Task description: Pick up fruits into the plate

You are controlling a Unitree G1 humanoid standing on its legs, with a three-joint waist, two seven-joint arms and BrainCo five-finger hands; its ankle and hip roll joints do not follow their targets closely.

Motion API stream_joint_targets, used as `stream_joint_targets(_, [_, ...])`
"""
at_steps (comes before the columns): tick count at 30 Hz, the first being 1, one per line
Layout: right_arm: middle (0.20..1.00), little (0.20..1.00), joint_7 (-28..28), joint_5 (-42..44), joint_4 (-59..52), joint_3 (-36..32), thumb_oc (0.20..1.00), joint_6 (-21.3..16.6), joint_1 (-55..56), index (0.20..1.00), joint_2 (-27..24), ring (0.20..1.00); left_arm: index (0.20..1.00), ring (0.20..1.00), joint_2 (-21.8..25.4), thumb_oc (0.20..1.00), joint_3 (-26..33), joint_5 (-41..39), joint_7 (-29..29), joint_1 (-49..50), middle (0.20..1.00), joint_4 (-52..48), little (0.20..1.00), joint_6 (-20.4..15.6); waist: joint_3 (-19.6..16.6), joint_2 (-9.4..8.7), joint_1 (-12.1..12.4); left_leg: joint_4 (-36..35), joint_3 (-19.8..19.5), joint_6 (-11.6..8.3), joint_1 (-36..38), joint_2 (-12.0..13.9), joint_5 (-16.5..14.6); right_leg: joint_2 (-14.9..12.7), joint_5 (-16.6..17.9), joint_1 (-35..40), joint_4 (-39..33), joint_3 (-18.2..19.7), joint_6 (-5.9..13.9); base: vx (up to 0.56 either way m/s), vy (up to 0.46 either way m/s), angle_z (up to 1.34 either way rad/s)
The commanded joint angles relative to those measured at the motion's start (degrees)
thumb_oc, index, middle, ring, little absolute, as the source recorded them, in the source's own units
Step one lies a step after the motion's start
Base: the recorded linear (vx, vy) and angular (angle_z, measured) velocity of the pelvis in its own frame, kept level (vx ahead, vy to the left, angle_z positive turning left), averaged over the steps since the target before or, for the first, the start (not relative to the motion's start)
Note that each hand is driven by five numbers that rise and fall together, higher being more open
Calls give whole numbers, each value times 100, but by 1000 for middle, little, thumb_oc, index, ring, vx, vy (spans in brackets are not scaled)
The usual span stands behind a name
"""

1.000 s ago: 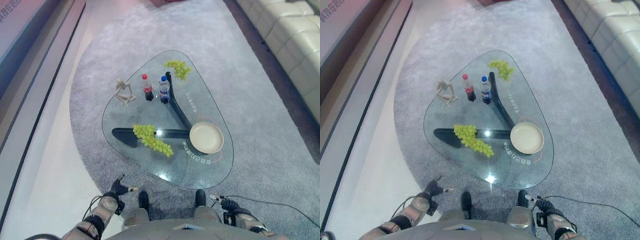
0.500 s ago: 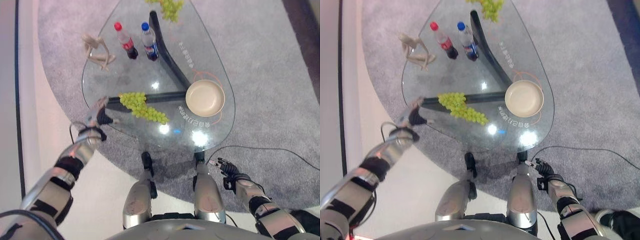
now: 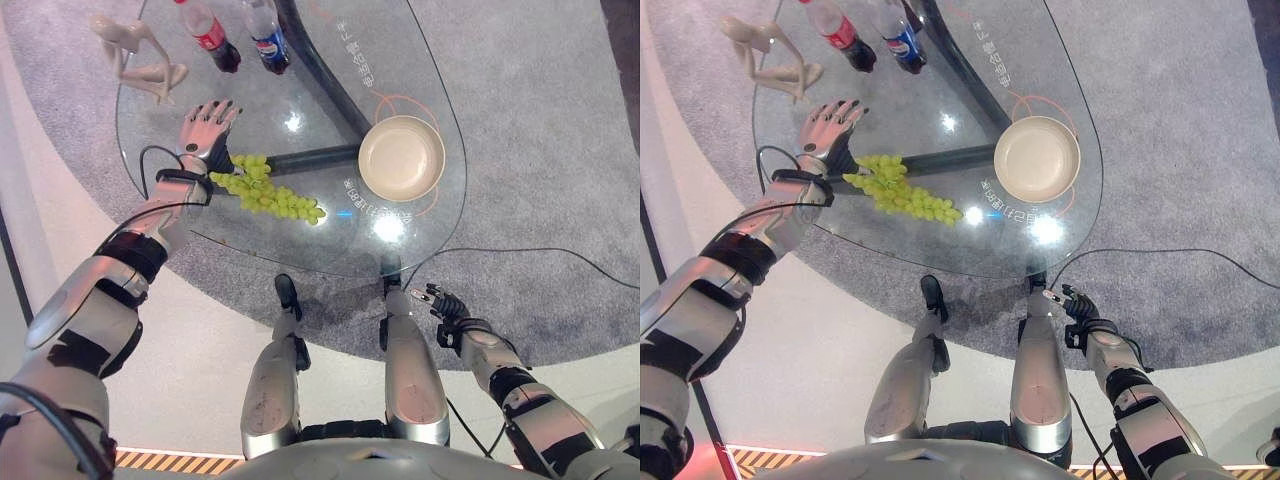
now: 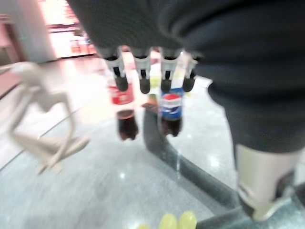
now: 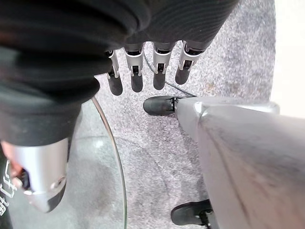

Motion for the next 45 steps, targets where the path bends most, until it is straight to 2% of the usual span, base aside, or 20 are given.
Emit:
stream_joint_targets(1, [1000,1000,29,283,-182,72,1000,-107,71,1000,31,1000,1000,1000,334,1000,-83,673,-267,-391,1000,320,1000,29,-44,-253,-52,800,-223,279,-632,-417,-643,447,-400,-795,957,204,-309,-48,-41,-5])
stream_joint_targets(4, [1000,1000,48,339,-217,57,1000,-130,20,1000,56,1000,1000,1000,262,1000,-253,837,-448,-529,1000,408,1000,-16,-44,-279,-90,882,-211,281,-778,-428,-646,468,-373,-926,982,246,-309,-35,-28,-6])
stream_joint_targets(9, [1000,1000,13,472,-302,87,1000,-148,-89,1000,118,1000,1000,1000,94,1000,-582,1223,-1080,-729,1000,505,1000,-162,-44,-309,-176,975,-143,279,-1030,-427,-638,525,-317,-1168,996,318,-300,-39,-16,-8])
stream_joint_targets(14, [1000,1000,31,551,-220,-2,1000,-186,-185,1000,121,1000,1000,1000,46,1000,-972,1442,-1753,-799,1000,468,1000,-583,-44,-292,-217,986,-107,263,-1179,-429,-624,556,-269,-1309,964,350,-285,-35,-15,-5])
stream_joint_targets(16, [1000,1000,31,547,-219,-14,1000,-187,-189,1000,111,1000,1000,1000,77,1000,-1030,1375,-1856,-788,1000,396,1000,-633,-44,-279,-219,969,-102,261,-1174,-431,-622,559,-266,-1305,948,356,-285,0,0,0])
stream_joint_targets(17, [1000,1000,56,539,-209,-53,1000,-208,-184,1000,92,1000,1000,1000,136,1000,-1114,1291,-2118,-805,1000,266,1000,-748,-44,-260,-216,960,-92,260,-1187,-440,-621,552,-252,-1319,931,350,-282,-34,-6,0])
stream_joint_targets(23, [1000,1000,103,667,-238,-135,1000,-254,-171,1000,54,1000,1000,1000,398,1000,-1331,1053,-2895,-810,1000,-48,1000,-831,-44,-180,-180,957,-65,258,-1214,-464,-650,520,-268,-1321,908,305,-249,-7,2,0])
stream_joint_targets(29, [1000,1000,213,918,-282,-200,1000,-363,-173,1000,49,1000,1000,1000,611,1000,-1433,997,-3100,-867,1000,-127,1000,-727,-44,-159,-151,1039,-76,273,-1402,-512,-634,486,-185,-1454,873,290,-233,-15,0,0])
stream_joint_targets(36, [1000,1000,222,1188,-520,-151,1000,-437,-151,1000,139,1000,1000,1000,507,1000,-1361,1222,-2833,-741,1000,213,1000,-145,-44,-211,-115,1100,-83,296,-1593,-525,-656,522,-185,-1611,894,294,-220,-4,0,0])
stream_joint_targets(41, [1000,1000,156,1339,-751,-64,1000,-433,-173,1000,222,1000,1000,1000,219,1000,-1073,1497,-1819,-521,1000,794,1000,586,-44,-299,-100,1158,-92,292,-1787,-518,-626,566,-178,-1780,941,306,-235,-8,-1,0])
stream_joint_targets(43, [1000,1000,100,1412,-883,-2,1000,-454,-147,1000,279,1000,1000,1000,-13,1000,-720,1349,-1000,-367,1000,1176,1000,1089,-44,-364,-81,1150,-102,288,-1884,-512,-591,595,-166,-1880,951,306,-240,0,0,0])
stream_joint_targets(45, [1000,1000,25,1445,-998,25,1000,-436,-146,1000,331,1000,1000,1000,-143,1000,-526,1282,-632,-292,1000,1395,1000,1294,-44,-408,-75,1149,-122,286,-1935,-512,-573,614,-159,-1924,957,299,-246,0,0,0])
